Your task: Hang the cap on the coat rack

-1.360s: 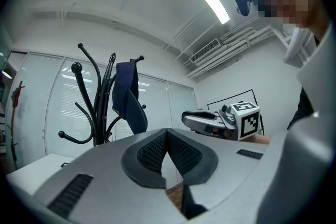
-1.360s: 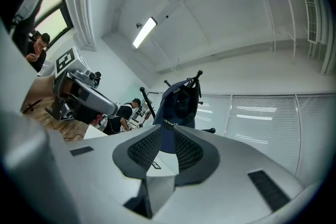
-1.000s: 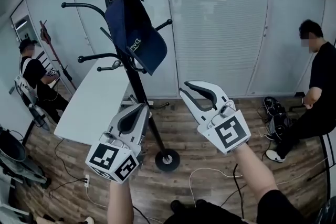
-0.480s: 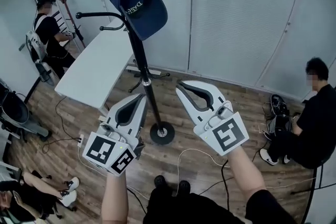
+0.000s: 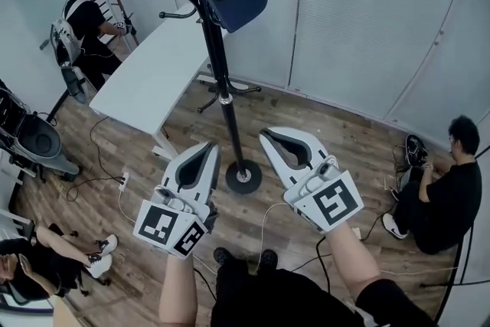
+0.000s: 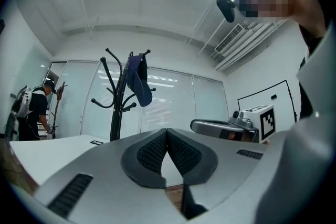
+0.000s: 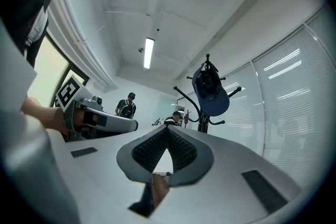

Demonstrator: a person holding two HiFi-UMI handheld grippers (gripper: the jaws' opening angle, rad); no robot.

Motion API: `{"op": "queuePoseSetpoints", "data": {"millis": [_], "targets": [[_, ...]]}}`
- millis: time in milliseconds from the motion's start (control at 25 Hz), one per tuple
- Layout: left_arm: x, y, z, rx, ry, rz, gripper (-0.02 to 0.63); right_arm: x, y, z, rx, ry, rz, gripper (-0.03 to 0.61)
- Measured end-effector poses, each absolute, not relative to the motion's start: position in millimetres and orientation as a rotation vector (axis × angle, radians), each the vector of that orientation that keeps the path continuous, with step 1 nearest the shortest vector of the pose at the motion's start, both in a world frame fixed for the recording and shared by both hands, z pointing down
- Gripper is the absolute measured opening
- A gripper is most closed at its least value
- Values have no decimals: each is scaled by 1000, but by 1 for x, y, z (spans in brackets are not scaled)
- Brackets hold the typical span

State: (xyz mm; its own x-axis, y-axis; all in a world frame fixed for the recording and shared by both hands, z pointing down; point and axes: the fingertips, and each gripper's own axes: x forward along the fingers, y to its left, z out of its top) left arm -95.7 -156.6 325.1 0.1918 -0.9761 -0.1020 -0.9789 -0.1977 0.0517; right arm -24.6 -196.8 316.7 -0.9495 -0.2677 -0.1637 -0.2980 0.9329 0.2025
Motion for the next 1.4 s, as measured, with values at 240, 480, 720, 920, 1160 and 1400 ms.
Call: {"op": "queuePoseSetpoints", "data": {"millis": [240, 480, 720, 920, 1160, 1400], "targets": [[-83, -154, 346, -2347, 1989, 117, 15, -23, -190, 346, -401, 3006, 155, 34], [-77, -163, 366, -2373, 2031, 92, 15, -18, -197, 377, -424, 3064, 8, 31], [-80, -163, 373, -2373, 2066, 93, 15, -16, -201, 384, -445, 3064, -40, 31], [-75, -161, 375, -2373, 2062, 100, 15, -15, -201, 383, -445, 3063, -33, 31], [-72, -162, 373, -2392, 2054, 97, 15, -18, -197, 378, -438, 3079, -7, 31], [-69, -163, 379, -2395, 2045, 115, 15, -14, -194, 381, -429, 3086, 11, 31]]}}
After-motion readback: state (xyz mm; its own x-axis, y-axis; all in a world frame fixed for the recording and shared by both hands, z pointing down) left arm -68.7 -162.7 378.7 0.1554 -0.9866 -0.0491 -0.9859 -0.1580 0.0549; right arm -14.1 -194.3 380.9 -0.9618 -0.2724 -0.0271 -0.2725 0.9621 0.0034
